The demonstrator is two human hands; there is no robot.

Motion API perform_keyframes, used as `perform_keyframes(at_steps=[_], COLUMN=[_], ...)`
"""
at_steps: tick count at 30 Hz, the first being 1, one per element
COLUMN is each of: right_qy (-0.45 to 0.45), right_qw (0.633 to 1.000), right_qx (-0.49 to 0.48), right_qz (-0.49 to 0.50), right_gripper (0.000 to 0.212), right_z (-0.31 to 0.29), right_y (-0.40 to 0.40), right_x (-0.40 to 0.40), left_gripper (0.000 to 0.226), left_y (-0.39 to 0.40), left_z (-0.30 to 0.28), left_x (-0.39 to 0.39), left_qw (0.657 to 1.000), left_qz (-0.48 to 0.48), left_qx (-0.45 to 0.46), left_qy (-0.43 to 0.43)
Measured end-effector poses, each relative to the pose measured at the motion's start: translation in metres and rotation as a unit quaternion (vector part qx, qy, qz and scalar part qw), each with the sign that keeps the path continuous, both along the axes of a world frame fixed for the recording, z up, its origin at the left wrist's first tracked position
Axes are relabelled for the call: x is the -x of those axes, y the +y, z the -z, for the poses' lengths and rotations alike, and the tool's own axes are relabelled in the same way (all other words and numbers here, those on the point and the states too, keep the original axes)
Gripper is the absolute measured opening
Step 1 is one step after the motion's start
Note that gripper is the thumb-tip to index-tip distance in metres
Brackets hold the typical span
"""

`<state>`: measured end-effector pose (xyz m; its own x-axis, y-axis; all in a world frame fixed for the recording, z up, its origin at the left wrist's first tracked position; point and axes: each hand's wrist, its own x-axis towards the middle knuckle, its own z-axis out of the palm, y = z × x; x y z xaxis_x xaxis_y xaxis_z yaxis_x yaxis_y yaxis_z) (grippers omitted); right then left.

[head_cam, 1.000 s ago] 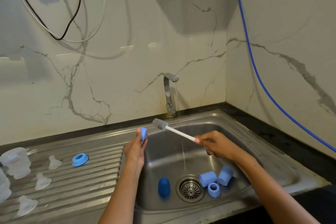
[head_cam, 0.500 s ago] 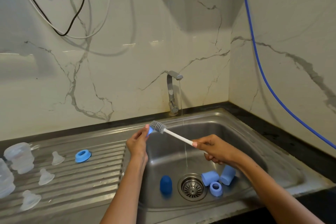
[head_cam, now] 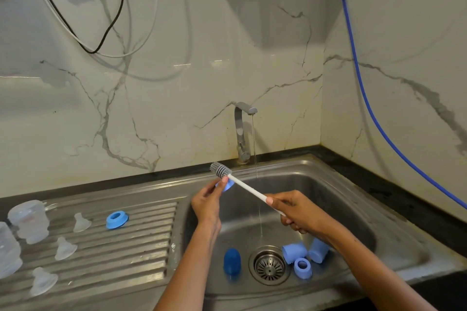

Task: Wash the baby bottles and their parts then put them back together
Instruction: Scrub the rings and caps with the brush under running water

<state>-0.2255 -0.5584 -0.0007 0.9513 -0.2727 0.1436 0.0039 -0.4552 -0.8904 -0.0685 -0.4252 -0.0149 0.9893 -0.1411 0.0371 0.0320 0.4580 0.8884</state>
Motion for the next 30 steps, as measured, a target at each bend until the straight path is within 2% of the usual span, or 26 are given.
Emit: perform_keyframes(at_steps=[2, 4, 8, 13, 20, 25, 30], right_qy=[-0.001, 0.008, 0.002, 0.023, 0.018, 0.044, 0.05], right_qw=[1.0, 1.0, 1.0, 0.999, 0.998, 0.997, 0.996], right_qx=[-0.004, -0.004, -0.006, -0.02, -0.042, -0.068, -0.071], right_qz=[0.001, -0.005, 0.013, 0.007, 0.032, 0.011, -0.003], right_gripper=[0.018, 0.015, 0.016, 0.021, 0.02, 0.014, 0.024], right_z=[0.0, 0.001, 0.0, -0.001, -0.002, 0.003, 0.003], right_y=[-0.002, -0.002, 0.008, 0.012, 0.01, 0.004, 0.006], right_x=[0.003, 0.005, -0.006, -0.003, -0.005, 0.0, -0.002], left_gripper=[0.022, 0.015, 0.016, 0.014, 0.011, 0.006, 0.013], left_y=[0.005, 0.012, 0.01, 0.017, 0.011, 0.018, 0.012], left_z=[0.002, 0.003, -0.003, -0.003, -0.004, -0.005, -0.005], left_x=[-0.003, -0.008, -0.005, -0.011, -0.009, -0.014, -0.015], left_qw=[0.998, 0.995, 0.996, 0.989, 0.997, 0.985, 0.951], left_qz=[-0.024, -0.031, 0.017, -0.009, 0.033, 0.065, 0.109], left_qx=[0.037, 0.065, 0.067, 0.105, 0.053, 0.134, 0.239], left_qy=[0.042, 0.068, 0.061, 0.099, 0.036, 0.082, 0.161])
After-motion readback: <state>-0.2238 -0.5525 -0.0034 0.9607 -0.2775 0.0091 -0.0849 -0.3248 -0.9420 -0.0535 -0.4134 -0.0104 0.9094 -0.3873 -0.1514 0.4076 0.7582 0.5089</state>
